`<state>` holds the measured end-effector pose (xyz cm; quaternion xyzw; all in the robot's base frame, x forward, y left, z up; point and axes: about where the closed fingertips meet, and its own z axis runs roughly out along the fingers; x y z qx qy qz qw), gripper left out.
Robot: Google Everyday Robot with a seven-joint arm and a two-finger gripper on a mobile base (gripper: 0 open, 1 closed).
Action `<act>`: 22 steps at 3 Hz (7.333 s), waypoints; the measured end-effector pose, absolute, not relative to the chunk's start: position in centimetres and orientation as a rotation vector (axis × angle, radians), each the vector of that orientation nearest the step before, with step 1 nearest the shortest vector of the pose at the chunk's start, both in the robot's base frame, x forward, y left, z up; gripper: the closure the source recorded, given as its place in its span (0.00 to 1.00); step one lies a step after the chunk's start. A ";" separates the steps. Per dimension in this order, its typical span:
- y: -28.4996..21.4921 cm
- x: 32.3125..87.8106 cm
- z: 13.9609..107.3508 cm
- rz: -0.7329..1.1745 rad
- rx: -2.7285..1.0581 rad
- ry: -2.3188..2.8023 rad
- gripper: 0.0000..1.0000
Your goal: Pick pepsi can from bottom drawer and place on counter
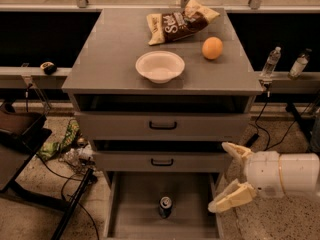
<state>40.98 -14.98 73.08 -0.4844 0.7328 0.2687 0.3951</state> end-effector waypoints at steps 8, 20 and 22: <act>-9.2 43.7 47.2 0.778 -1.187 1.661 0.00; -2.8 52.2 23.0 0.844 -1.229 1.529 0.00; -2.2 55.8 18.3 0.826 -1.328 1.537 0.42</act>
Offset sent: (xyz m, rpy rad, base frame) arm 0.0030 0.0079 -0.0030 0.1980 -0.0765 -0.0530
